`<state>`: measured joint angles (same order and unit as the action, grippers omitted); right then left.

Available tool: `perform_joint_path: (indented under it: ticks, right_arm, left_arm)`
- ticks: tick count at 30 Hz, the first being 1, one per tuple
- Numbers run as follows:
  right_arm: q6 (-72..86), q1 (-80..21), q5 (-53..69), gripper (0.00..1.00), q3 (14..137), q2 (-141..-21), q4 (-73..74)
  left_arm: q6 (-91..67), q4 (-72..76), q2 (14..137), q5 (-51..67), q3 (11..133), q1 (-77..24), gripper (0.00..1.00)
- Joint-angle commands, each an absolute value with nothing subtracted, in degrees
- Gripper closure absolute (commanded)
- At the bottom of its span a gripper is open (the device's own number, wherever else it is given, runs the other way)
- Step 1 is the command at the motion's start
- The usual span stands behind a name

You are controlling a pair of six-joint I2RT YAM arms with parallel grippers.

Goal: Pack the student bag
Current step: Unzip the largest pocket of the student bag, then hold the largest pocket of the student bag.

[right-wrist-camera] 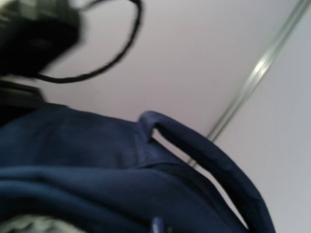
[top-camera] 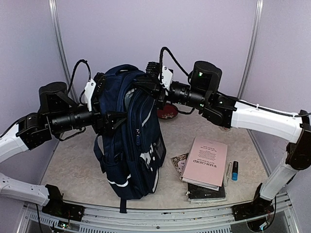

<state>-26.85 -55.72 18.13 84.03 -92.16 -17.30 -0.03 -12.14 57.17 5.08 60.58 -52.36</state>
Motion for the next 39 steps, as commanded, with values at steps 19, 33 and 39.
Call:
perform_joint_path:
  ticks: [19, 33, 39]
  right_arm:
    - [-14.53, -51.71, 7.7, 1.0, 80.67, -88.05, -21.5]
    - [9.94, -34.75, 9.58, 1.0, 63.38, -85.59, -27.84]
    - [15.09, -34.54, 10.59, 1.0, 55.01, -87.8, -31.59]
  left_arm:
    - [3.33, -6.47, 53.79, 3.12, 58.29, -52.36, 1.0]
    - [8.81, 2.9, 42.39, 6.75, 49.31, -52.47, 1.0]
    - [8.32, 3.49, 41.24, 6.53, 48.56, -52.47, 1.0]
